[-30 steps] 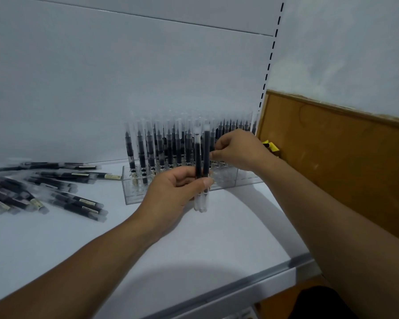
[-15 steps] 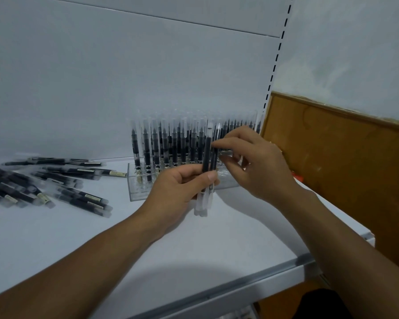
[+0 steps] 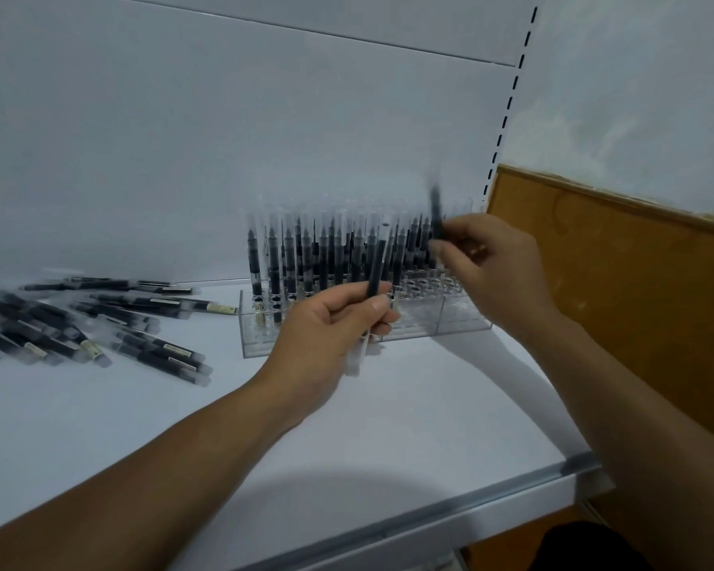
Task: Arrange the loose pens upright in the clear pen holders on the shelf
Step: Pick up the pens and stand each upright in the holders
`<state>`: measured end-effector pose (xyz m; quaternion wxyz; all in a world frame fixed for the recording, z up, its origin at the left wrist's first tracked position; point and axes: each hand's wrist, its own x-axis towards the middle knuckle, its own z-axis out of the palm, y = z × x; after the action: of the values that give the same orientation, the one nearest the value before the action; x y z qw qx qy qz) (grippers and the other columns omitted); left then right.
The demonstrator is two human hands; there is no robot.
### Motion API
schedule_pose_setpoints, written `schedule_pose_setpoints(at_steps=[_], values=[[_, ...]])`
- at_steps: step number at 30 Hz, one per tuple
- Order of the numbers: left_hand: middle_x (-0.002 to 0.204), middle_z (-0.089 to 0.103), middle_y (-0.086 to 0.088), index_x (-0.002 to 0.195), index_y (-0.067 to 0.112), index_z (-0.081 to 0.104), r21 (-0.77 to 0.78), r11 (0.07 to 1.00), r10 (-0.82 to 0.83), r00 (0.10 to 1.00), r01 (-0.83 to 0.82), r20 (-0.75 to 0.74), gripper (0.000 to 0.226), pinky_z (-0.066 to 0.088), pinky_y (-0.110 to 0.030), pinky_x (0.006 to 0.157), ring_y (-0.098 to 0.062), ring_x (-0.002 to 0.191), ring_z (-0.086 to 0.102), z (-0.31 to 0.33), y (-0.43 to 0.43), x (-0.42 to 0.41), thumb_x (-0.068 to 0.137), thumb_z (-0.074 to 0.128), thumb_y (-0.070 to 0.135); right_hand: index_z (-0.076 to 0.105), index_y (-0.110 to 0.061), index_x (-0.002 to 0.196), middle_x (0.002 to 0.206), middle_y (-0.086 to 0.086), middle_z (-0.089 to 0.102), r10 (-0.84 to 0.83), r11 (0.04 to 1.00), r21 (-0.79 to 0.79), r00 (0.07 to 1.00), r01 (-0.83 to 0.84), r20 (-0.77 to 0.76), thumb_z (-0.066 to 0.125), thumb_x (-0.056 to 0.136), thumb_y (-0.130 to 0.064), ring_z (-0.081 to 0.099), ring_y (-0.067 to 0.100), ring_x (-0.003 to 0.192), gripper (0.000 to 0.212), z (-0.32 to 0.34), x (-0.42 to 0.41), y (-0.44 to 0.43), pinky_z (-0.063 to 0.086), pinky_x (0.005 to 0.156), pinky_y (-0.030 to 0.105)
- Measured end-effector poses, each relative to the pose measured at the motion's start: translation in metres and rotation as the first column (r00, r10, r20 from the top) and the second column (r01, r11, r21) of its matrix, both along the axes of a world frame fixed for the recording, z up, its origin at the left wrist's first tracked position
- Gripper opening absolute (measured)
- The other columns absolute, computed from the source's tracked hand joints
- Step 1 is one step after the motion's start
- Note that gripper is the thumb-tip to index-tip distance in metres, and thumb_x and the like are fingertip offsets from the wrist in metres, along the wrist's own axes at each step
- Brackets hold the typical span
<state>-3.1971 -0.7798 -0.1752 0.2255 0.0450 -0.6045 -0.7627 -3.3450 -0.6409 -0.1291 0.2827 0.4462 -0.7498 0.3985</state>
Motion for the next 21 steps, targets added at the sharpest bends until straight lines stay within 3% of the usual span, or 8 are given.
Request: schedule_pose_setpoints(at_steps=[2,5,11,18,21], values=[[0.086,0.073,-0.005,0.108,0.009,0.069,0.000,1.000,-0.019,1.000,0.019,-0.003,0.034,0.054,-0.027,0.081,-0.013,0.079,0.066,-0.001,0.001,0.000,0.075,0.065,0.018,0.065,-0.021,0.103,0.086,-0.010,0.065,0.034,0.996,-0.085,0.965,-0.012,0.261,0.068,0.090,-0.017,0.062,0.000,0.079,0.014,0.003,0.000,-0.007,0.051,0.070,0.015],[0.084,0.072,-0.006,0.108,0.006,0.068,0.027,0.999,-0.037,0.999,0.037,-0.014,0.030,0.054,-0.027,0.081,-0.013,0.077,0.065,0.000,0.001,-0.001,0.079,0.064,0.012,0.063,-0.019,0.104,0.089,-0.002,0.069,0.025,0.998,-0.070,0.913,0.004,0.407,0.070,0.090,-0.020,0.068,0.014,0.086,0.016,0.007,-0.003,-0.015,0.054,0.071,0.023],[0.084,0.072,-0.006,0.107,0.008,0.069,0.026,0.999,-0.045,0.999,0.045,-0.006,0.028,0.052,-0.037,0.089,-0.012,0.078,0.065,0.000,0.002,0.000,0.080,0.065,0.012,0.064,-0.018,0.102,0.091,0.001,0.069,-0.084,0.996,0.074,0.890,0.056,0.448,0.071,0.088,-0.026,0.068,0.019,0.087,0.017,0.007,-0.005,-0.025,0.058,0.081,0.040],[0.084,0.072,-0.006,0.105,0.009,0.070,0.021,0.999,-0.042,0.999,0.042,0.000,0.026,0.053,-0.039,0.089,-0.013,0.079,0.065,0.000,0.002,0.000,0.080,0.065,0.014,0.064,-0.017,0.093,0.088,0.004,0.070,-0.142,0.981,0.185,0.884,0.064,0.445,0.074,0.085,-0.022,0.068,0.024,0.087,0.014,0.008,-0.006,-0.027,0.057,0.084,0.044],[0.085,0.072,-0.007,0.106,0.009,0.069,0.015,0.999,-0.038,0.999,0.037,0.013,0.022,0.054,-0.039,0.086,-0.014,0.079,0.065,0.000,0.002,-0.001,0.085,0.063,0.010,0.065,-0.016,0.090,0.089,0.003,0.069,-0.191,0.951,0.304,0.878,0.054,0.440,0.073,0.086,-0.025,0.066,0.023,0.090,0.012,0.004,-0.004,-0.027,0.055,0.079,0.037]])
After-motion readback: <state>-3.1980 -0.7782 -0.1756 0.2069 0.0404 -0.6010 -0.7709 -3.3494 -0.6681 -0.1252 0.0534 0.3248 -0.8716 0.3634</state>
